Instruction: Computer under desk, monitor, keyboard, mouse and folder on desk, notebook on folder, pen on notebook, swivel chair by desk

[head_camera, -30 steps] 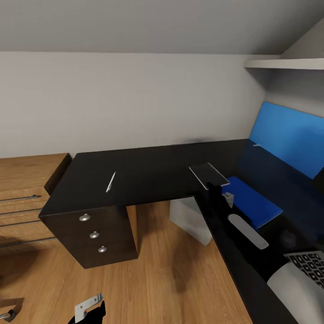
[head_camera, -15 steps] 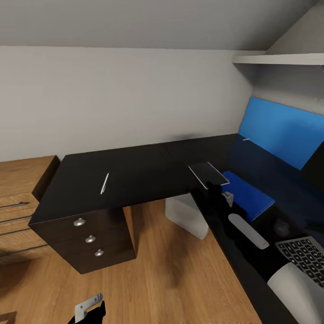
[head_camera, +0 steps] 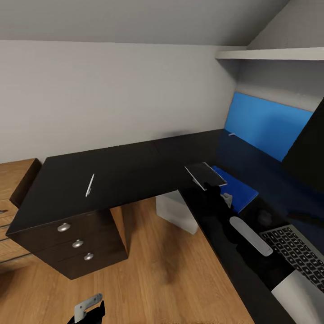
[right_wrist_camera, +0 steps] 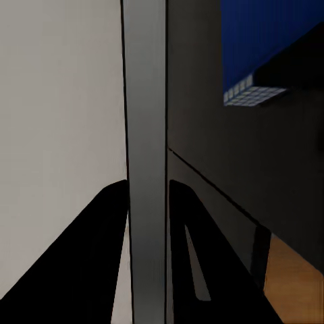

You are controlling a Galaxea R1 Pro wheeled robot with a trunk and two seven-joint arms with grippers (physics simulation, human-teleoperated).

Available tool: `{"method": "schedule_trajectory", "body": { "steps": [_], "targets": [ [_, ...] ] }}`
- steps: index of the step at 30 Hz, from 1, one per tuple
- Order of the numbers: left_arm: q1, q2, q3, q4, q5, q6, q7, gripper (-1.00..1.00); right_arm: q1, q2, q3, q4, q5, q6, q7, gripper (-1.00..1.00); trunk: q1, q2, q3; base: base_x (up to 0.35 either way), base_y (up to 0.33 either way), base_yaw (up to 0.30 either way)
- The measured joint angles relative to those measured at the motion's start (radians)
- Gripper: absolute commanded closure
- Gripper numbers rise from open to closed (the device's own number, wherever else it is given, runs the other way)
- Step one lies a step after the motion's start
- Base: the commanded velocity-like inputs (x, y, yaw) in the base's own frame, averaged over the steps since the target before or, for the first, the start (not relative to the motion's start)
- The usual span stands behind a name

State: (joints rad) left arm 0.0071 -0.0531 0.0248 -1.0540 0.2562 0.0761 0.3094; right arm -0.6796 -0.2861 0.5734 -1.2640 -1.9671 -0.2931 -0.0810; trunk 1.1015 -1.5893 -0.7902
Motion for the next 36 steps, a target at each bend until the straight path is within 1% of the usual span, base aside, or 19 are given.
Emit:
{"method": "schedule_trajectory", "body": {
  "steps": [2, 5, 7, 10, 17, 26, 36],
  "targets": [
    [0.0, 0.0, 0.0, 0.0, 0.0, 0.0, 0.0, -1.0, 0.004, -0.001, 0.0, -0.012, 0.0, 0.0, -0.025, 1.0, 0.0, 0.0, -0.002, 0.0, 0.0, -0.177],
    [0.0, 0.0, 0.0, 0.0, 0.0, 0.0, 0.0, -1.0, 0.005, -0.002, -0.001, -0.017, 0.001, 0.0, -0.039, 1.0, 0.0, 0.0, -0.006, 0.0, 0.0, -0.176],
    [0.0, 0.0, 0.0, 0.0, 0.0, 0.0, 0.0, -1.0, 0.007, -0.006, 0.0, -0.019, 0.001, 0.0, -0.043, 1.0, 0.0, 0.0, -0.008, 0.0, 0.0, -0.18],
    [0.0, 0.0, 0.0, 0.0, 0.0, 0.001, 0.0, -1.0, 0.009, -0.02, 0.0, -0.02, 0.001, 0.0, -0.047, 1.0, 0.0, 0.0, -0.012, 0.0, 0.0, -0.182],
    [0.0, 0.0, 0.0, 0.0, 0.0, 0.001, 0.0, -1.0, 0.01, -0.024, 0.0, -0.02, 0.002, -0.001, -0.045, 1.0, 0.0, 0.0, -0.02, 0.0, 0.0, -0.167],
    [0.0, 0.0, 0.0, 0.0, 0.0, 0.001, 0.0, -1.0, 0.009, -0.027, -0.001, -0.043, 0.008, 0.003, -0.046, 1.0, 0.0, 0.0, -0.022, 0.0, 0.0, -0.022],
    [0.0, 0.0, 0.0, 0.0, 0.0, 0.001, 0.0, -1.0, 0.009, -0.029, 0.0, -0.048, 0.01, 0.0, -0.042, 1.0, 0.0, 0.0, -0.023, 0.0, 0.0, 0.0]
  ]
}}
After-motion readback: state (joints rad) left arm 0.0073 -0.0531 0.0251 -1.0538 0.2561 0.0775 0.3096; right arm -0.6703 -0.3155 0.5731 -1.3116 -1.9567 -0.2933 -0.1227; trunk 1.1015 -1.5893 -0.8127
